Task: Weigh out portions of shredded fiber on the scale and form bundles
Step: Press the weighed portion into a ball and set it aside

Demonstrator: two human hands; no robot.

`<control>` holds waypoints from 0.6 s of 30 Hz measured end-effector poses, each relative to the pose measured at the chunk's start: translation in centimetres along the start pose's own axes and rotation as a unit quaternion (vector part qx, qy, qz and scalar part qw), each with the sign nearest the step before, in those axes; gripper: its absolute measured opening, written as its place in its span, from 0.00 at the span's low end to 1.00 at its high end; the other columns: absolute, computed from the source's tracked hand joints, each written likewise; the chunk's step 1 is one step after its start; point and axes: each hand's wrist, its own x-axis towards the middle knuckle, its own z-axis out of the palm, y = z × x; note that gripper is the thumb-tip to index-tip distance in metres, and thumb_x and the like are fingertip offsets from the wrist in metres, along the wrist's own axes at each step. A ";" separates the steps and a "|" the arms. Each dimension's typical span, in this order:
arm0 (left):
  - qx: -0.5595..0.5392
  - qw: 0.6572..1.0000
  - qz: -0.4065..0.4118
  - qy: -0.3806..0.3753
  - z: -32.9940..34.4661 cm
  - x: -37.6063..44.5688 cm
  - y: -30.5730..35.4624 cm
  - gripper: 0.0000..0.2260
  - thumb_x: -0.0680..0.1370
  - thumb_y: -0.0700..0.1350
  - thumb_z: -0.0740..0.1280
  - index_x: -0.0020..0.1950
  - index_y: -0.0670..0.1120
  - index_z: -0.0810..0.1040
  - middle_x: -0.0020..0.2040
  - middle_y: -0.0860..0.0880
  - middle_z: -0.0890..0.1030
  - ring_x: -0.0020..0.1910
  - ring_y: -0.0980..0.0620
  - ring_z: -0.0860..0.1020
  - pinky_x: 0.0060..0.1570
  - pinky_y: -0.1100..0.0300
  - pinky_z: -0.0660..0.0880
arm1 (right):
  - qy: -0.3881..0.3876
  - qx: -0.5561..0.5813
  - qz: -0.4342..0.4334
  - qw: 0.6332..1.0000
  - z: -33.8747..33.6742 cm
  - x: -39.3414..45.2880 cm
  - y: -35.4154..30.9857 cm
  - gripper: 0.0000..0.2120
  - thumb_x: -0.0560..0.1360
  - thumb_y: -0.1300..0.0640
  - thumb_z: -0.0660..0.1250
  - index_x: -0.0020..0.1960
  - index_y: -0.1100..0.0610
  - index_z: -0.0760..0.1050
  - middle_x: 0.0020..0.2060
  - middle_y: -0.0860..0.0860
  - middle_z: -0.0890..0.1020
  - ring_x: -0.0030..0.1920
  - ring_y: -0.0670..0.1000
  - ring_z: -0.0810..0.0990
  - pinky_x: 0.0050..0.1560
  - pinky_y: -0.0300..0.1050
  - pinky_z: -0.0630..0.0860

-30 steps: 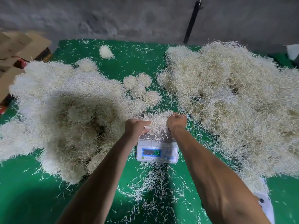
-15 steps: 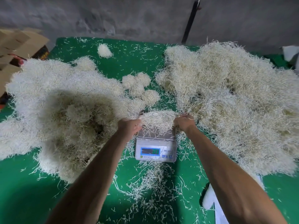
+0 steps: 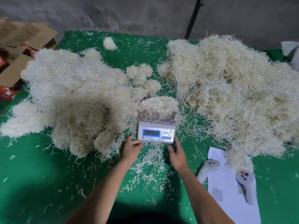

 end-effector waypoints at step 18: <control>0.326 0.936 0.131 0.029 3.9 -7.1 -5.0 0.04 0.78 0.37 0.70 0.48 0.45 0.81 0.46 0.50 0.82 0.40 0.57 0.76 0.42 0.66 0.76 | -0.030 -0.213 -0.179 0.960 6.6 -5.8 3.3 0.14 0.79 0.69 0.62 0.60 0.61 0.81 0.53 0.56 0.81 0.54 0.54 0.78 0.62 0.48 0.74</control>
